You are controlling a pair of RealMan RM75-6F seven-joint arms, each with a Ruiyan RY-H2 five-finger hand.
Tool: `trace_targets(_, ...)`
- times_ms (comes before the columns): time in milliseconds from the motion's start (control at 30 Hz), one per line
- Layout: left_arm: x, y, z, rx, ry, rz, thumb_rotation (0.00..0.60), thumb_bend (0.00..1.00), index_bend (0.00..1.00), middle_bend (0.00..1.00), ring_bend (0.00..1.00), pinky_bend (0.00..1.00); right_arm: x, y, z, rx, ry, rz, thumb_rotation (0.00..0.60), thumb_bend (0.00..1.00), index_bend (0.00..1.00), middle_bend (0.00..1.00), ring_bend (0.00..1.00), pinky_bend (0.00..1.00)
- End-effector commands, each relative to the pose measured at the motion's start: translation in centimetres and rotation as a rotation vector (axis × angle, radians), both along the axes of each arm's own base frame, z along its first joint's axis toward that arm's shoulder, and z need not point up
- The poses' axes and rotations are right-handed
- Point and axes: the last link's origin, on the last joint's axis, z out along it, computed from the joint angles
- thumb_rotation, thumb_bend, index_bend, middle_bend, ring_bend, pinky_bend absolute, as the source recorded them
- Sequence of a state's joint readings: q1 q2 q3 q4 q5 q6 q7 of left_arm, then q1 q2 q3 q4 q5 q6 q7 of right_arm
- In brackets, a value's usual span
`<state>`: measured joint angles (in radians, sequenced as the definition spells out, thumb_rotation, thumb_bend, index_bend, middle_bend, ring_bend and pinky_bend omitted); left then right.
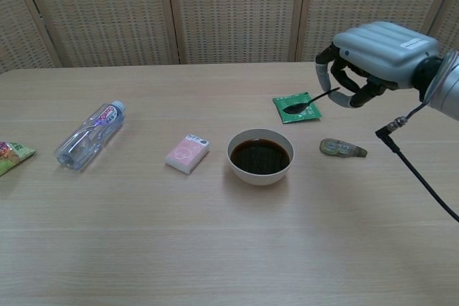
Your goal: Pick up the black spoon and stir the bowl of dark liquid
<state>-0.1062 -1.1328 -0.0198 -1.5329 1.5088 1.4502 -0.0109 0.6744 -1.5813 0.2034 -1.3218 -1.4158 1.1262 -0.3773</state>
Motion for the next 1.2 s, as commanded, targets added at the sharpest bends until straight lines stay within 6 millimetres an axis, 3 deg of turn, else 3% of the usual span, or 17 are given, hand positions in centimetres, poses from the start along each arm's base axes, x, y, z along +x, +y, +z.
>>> trace_targets(33, -0.1, 0.0, 0.1, 0.001, 0.001, 0.002, 0.6, 0.41, 0.05, 0.0, 0.0, 0.0, 1.1, -0.2, -0.6, -0.051, 0.026, 0.065, 0.6, 0.61, 0.74, 0.87, 0.93, 1.0)
trace_targets(733, -0.6, -0.3, -0.1, -0.003, -0.002, 0.019, 0.6, 0.41, 0.05, 0.0, 0.0, 0.0, 4.5, -1.5, -4.5, -0.209, 0.271, 0.386, 0.6, 0.64, 0.77, 0.88, 0.93, 1.0)
trace_targets(1200, -1.4, -0.5, -0.2, -0.01, -0.004, 0.043, 0.6, 0.41, 0.05, 0.0, 0.0, 0.0, 5.6, -2.8, -7.0, -0.245, 0.437, 0.499, 0.6, 0.64, 0.78, 0.89, 0.93, 1.0)
